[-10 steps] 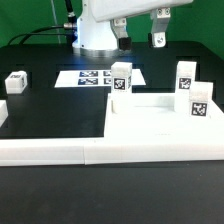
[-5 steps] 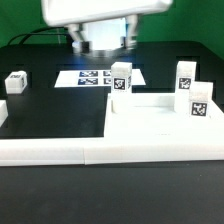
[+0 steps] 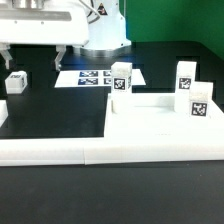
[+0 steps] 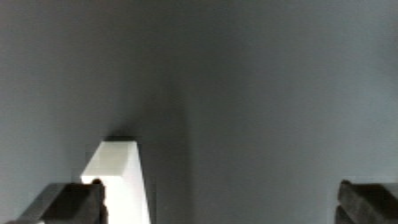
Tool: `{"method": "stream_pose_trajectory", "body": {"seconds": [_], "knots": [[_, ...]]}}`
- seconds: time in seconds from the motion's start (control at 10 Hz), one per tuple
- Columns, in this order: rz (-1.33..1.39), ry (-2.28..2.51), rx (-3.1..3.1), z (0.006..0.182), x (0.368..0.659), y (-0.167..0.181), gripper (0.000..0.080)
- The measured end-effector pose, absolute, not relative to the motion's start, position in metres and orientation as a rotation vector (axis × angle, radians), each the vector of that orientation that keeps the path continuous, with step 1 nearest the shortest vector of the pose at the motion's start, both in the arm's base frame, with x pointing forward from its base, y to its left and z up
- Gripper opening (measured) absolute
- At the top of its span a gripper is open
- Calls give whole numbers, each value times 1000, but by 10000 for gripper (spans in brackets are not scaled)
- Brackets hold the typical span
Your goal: Assemble square table
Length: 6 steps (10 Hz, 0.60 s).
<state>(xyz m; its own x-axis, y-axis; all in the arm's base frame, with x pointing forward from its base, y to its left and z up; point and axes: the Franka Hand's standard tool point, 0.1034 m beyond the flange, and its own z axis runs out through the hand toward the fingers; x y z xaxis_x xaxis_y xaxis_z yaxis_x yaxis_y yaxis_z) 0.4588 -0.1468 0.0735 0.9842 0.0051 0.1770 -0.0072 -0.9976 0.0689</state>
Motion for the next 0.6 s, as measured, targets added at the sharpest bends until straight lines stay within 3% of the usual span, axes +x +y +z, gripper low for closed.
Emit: {"method": "stream_pose_trajectory", "body": {"seconds": [0.4, 0.6], "knots": [[244, -9, 3067, 69, 455, -150, 649], [79, -23, 3091, 51, 435, -177, 649]]}}
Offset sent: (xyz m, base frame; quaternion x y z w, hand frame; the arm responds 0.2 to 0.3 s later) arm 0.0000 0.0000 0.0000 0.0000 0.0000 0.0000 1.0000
